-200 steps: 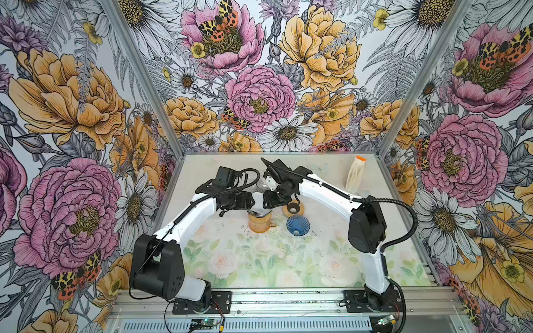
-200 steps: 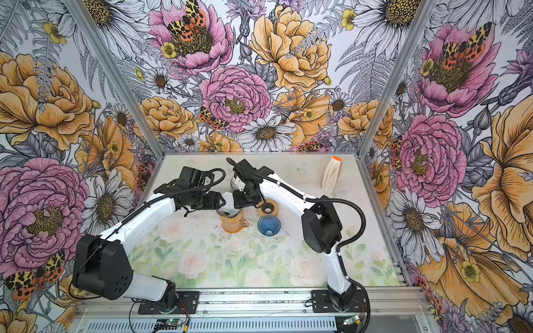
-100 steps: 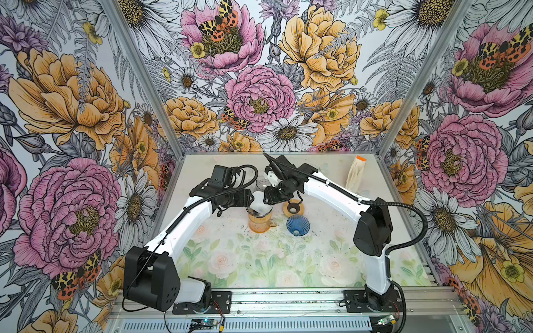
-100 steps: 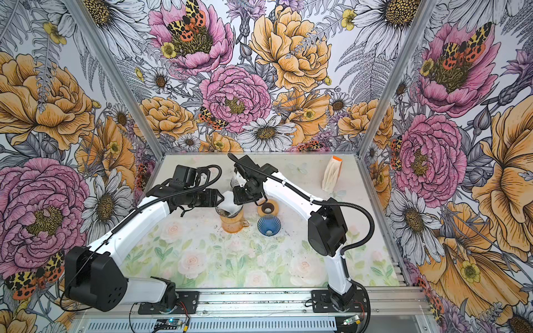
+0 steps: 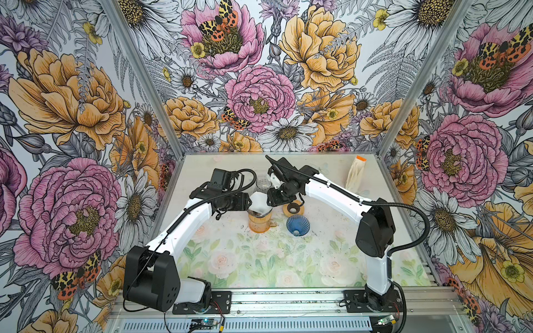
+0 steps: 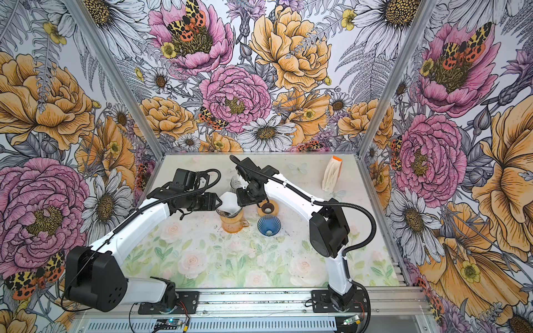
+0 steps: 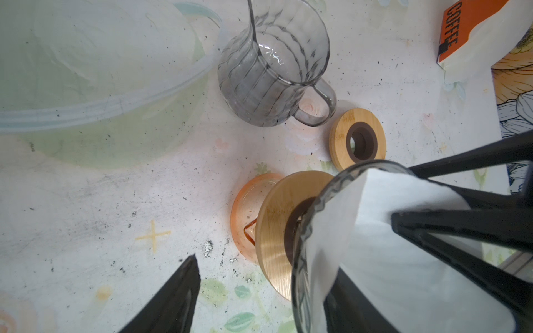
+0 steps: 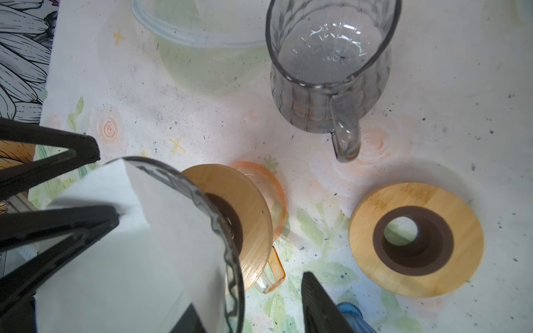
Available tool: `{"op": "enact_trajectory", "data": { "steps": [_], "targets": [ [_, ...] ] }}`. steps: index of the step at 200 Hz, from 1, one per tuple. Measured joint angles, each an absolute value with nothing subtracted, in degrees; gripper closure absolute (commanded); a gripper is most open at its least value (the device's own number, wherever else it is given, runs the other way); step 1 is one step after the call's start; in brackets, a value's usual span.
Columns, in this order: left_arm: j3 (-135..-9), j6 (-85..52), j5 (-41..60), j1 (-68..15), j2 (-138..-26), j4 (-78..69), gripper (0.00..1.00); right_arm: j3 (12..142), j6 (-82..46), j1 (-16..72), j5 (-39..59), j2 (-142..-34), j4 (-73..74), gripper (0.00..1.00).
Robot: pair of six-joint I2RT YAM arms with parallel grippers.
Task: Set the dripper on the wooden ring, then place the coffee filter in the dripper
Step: 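Press the filter down inside the dripper with the right gripper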
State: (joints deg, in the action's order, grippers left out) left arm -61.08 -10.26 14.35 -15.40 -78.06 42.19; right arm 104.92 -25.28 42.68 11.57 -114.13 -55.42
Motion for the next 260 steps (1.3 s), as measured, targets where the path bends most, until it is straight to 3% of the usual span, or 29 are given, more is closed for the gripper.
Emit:
{"op": "enact_trajectory", "data": {
  "steps": [180,260],
  "targets": [
    [-61.06,-10.09,14.59,-14.81,-79.37,42.17,0.33,106.91,-25.26,42.68,13.82,-116.44,-55.00,0.51],
    [-62.30,-10.33,14.61,-14.83,-77.06,42.11,0.28,108.53,-24.47,42.68,14.57,-115.90,-55.00,0.50]
  ]
}}
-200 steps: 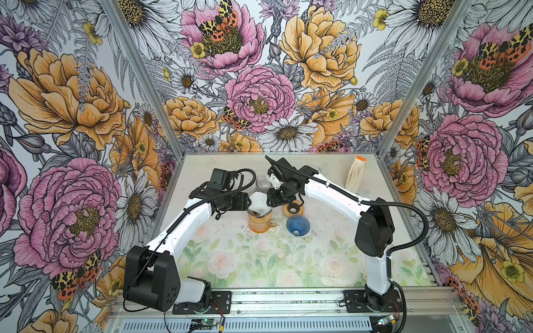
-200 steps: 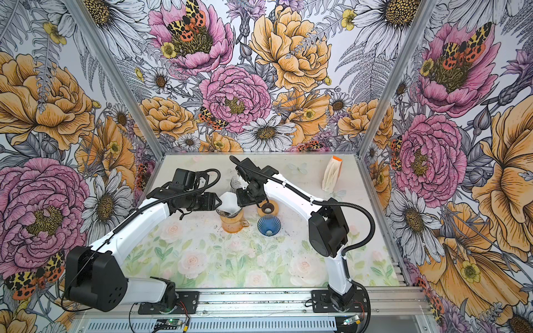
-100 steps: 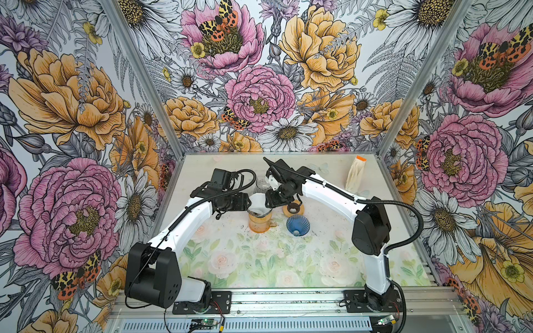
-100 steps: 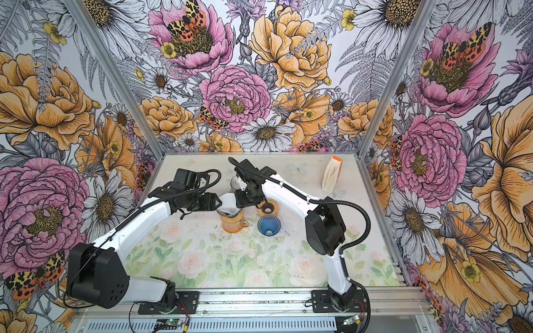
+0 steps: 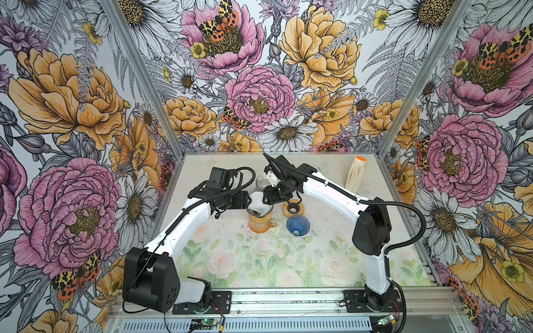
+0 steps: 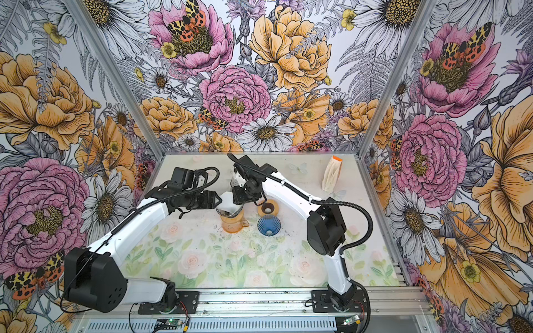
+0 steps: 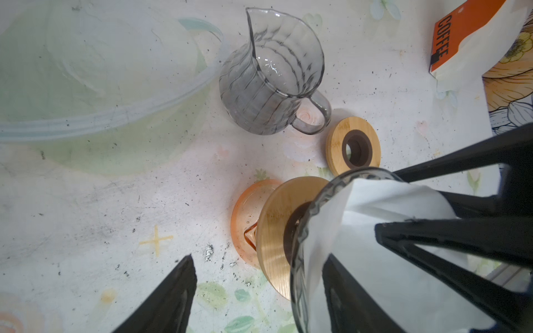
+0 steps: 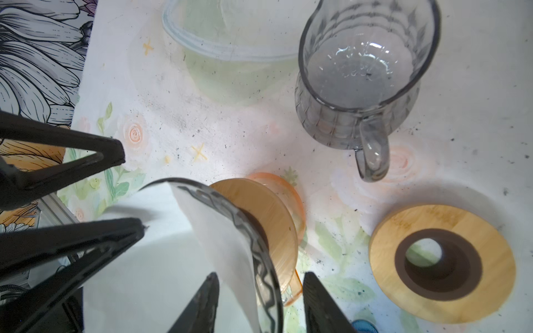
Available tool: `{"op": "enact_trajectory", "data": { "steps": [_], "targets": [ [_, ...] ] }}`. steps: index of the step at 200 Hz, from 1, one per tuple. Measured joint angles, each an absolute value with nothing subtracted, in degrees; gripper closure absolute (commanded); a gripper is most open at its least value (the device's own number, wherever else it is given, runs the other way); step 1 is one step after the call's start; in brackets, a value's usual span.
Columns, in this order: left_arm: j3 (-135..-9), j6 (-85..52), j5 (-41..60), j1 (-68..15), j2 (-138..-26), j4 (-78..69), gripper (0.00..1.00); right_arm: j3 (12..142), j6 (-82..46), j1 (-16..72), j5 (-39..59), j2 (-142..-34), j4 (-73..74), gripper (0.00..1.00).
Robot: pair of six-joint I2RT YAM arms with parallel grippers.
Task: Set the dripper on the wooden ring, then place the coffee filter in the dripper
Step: 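Press the filter down inside the dripper with the right gripper, then withdraw the opened right gripper while the left gripper releases the dripper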
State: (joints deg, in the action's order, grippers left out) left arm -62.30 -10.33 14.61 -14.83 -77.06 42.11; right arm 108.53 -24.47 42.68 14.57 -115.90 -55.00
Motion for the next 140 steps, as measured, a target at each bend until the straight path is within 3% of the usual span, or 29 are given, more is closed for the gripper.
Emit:
{"op": "enact_trajectory", "data": {
  "steps": [82,112,140],
  "targets": [
    [-63.79,-10.55,14.59,-14.81,-71.57,41.63,0.19,107.46,-22.65,39.83,13.76,-108.79,-53.12,0.50],
    [-63.31,-11.11,14.50,-14.74,-68.29,40.07,0.07,100.42,-23.49,34.30,15.79,-102.06,-49.19,0.50],
    [-60.36,-12.47,14.37,-13.30,-64.49,37.32,0.02,91.72,-25.39,27.31,19.05,-97.95,-44.45,0.51]
  ]
}}
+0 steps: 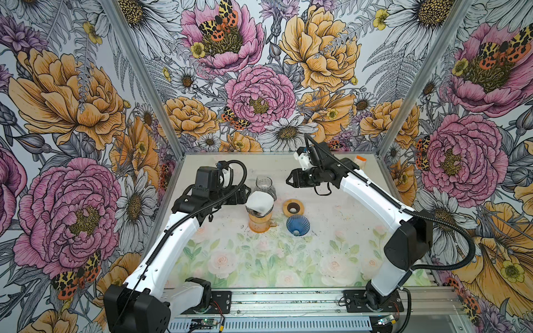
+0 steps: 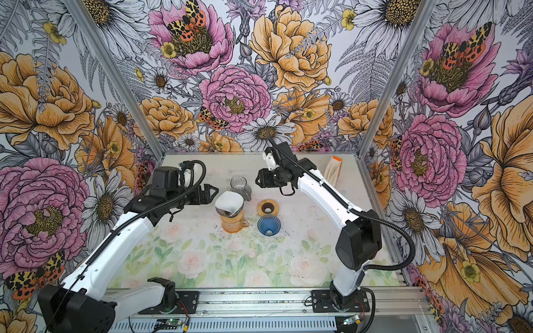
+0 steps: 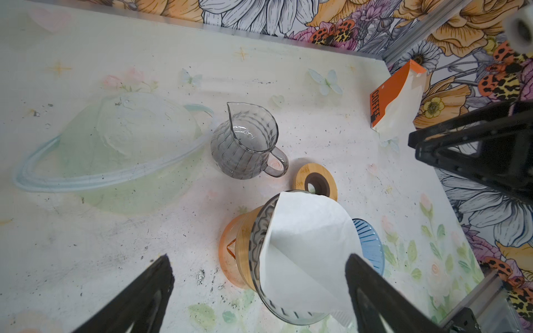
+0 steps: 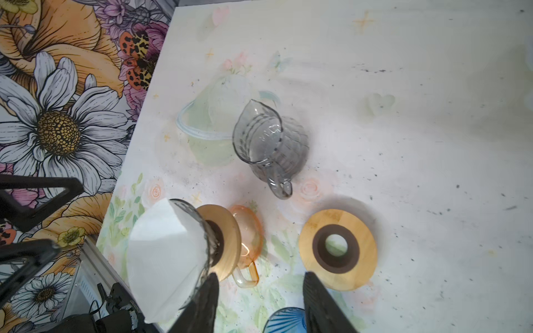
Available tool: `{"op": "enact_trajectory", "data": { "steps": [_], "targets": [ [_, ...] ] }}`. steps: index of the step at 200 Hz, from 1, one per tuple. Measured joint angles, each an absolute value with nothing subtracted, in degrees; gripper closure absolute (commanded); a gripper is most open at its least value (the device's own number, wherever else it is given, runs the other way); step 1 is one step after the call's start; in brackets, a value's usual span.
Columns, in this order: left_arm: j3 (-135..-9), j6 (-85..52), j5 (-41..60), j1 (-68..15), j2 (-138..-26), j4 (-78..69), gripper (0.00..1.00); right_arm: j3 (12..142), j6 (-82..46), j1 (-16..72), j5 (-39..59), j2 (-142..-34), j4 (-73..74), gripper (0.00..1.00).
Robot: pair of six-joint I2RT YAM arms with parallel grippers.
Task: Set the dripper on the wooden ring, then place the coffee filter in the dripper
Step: 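Withdraw the opened right gripper while the left gripper releases the dripper, then move the right gripper to the bamboo ring and grasp its edge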
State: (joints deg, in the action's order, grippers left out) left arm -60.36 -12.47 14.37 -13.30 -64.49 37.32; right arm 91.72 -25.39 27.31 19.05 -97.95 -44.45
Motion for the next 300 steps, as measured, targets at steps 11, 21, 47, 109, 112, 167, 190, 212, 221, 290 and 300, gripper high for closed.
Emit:
{"op": "enact_trajectory", "data": {
  "steps": [11,21,47,109,112,167,190,212,221,290,300],
  "targets": [
    [-58.96,-13.13,14.39,-12.01,-63.35,36.29,0.02,88.12,-26.44,24.80,20.43,-97.25,-42.26,0.51],
    [-57.74,-13.56,14.46,-10.66,-62.65,35.53,0.01,84.16,-28.05,22.63,22.17,-96.73,-39.46,0.51],
    [-55.59,-14.09,14.61,-7.97,-62.33,33.98,0.01,74.74,-32.05,18.46,26.72,-96.33,-32.91,0.51],
    [-53.71,-15.31,14.63,-6.55,-62.39,32.47,0.01,64.14,-38.15,15.66,32.88,-96.88,-20.69,0.51],
    [-53.71,-15.31,14.63,-6.50,-62.39,32.38,0.01,63.83,-38.17,15.64,32.97,-97.01,-20.27,0.51],
    [-53.71,-16.16,14.61,-6.50,-63.46,31.40,0.01,59.35,-41.17,15.27,34.94,-101.86,-12.10,0.50],
    [-53.71,-16.23,14.63,-6.50,-63.90,31.38,0.01,57.06,-42.65,14.96,35.99,-103.26,-7.99,0.48],
    [-53.71,-16.58,14.63,-6.50,-64.55,31.40,0.01,54.87,-43.90,14.92,36.71,-104.66,-4.58,0.48],
    [-53.71,-16.58,14.63,-6.50,-64.77,31.40,0.01,54.02,-44.21,14.92,36.95,-105.27,-3.27,0.48],
    [-53.78,-16.58,14.66,-6.63,-65.80,31.40,0.01,51.18,-48.64,14.92,40.82,-109.23,10.79,0.50],
    [-53.78,-16.58,14.66,-6.72,-65.91,31.40,0.01,51.16,-49.17,14.92,41.21,-109.71,12.25,0.50]
  ]
}}
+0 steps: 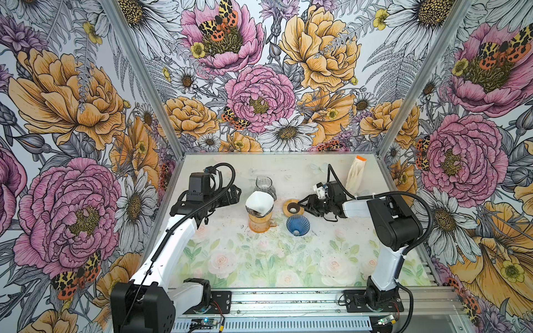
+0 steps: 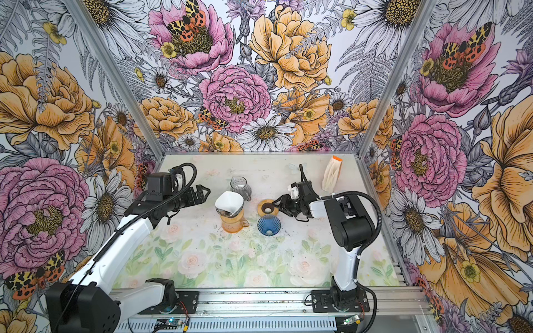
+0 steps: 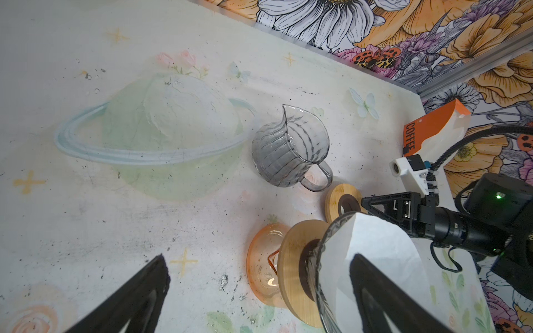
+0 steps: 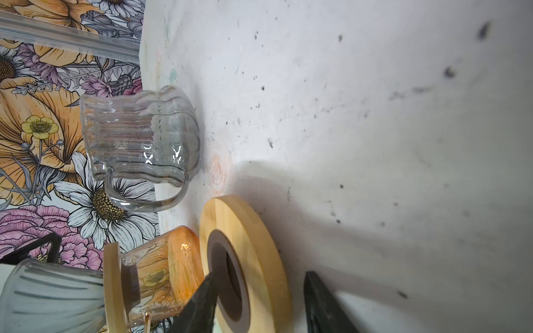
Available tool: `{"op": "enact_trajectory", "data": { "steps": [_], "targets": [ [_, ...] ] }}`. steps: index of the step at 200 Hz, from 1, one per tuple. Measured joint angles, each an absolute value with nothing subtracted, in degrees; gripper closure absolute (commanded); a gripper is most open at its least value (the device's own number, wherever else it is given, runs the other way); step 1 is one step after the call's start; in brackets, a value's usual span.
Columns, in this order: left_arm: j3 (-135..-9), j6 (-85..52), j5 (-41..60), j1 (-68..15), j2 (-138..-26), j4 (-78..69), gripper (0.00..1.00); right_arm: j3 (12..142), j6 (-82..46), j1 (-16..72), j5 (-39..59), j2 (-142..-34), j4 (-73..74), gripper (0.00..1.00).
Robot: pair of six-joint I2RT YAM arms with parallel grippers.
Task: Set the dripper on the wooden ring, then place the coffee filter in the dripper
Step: 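Move the right gripper to the bamboo ring and grasp its edge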
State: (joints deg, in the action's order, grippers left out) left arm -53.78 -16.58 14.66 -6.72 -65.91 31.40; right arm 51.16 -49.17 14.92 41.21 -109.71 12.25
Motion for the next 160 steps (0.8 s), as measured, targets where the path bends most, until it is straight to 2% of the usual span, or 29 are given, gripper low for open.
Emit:
{"op": "enact_trajectory", "data": {
  "steps": [58,121,160],
  "targets": [
    [-54.50,-16.58,15.05,-7.49,-67.11,31.29,0.01,51.13,-50.63,15.03,42.92,-111.59,16.56,0.53],
    [-55.18,-16.58,15.07,-8.78,-68.38,31.16,0.01,51.13,-50.50,15.79,44.34,-111.81,16.40,0.51],
    [-55.20,-16.56,15.14,-8.88,-68.36,31.22,0.01,51.16,-50.09,16.71,44.88,-112.12,16.45,0.56]
  ]
}}
